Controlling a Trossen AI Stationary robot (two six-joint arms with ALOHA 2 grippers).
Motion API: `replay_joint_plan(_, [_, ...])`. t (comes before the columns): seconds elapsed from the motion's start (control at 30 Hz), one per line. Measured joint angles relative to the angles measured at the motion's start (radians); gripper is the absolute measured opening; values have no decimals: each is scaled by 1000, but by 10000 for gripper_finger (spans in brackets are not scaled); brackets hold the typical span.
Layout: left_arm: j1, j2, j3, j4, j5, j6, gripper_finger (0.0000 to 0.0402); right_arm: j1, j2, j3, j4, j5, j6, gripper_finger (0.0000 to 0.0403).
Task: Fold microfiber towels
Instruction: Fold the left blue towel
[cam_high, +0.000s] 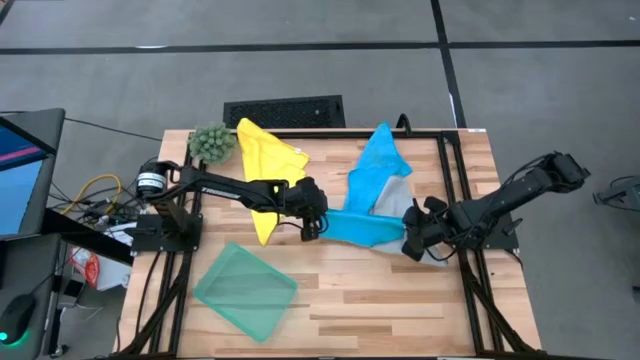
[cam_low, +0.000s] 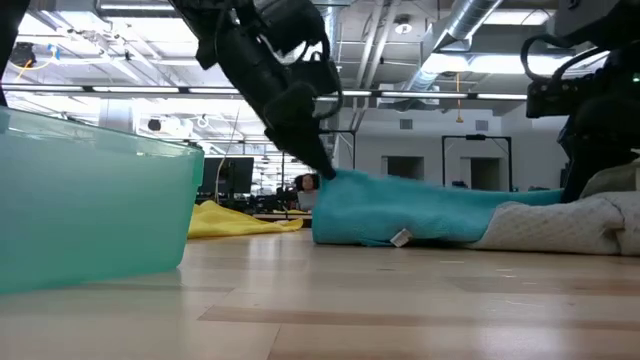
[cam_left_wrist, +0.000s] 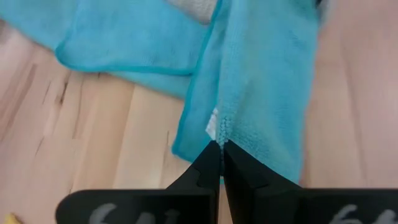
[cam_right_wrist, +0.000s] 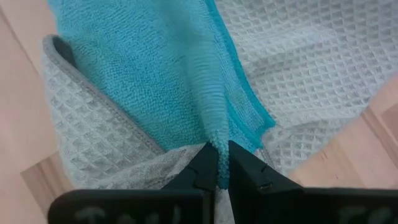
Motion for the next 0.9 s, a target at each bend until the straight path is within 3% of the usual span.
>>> replay_joint_plan(0.23, [-1, 45, 2, 18, -95, -40, 0, -25, 0, 0, -2, 3, 14, 55])
replay_joint_plan(0.47, [3, 45, 1, 13, -105, -7, 7, -51, 0, 0, -3, 5, 17, 119])
replay_joint_plan(0.73, [5, 45, 1, 12, -90, -8, 92, -53, -18, 0, -4, 8, 35, 218])
replay_joint_plan(0.9, [17, 42, 1, 13, -107, -18, 140, -50, -88, 0, -36, 17, 105, 238])
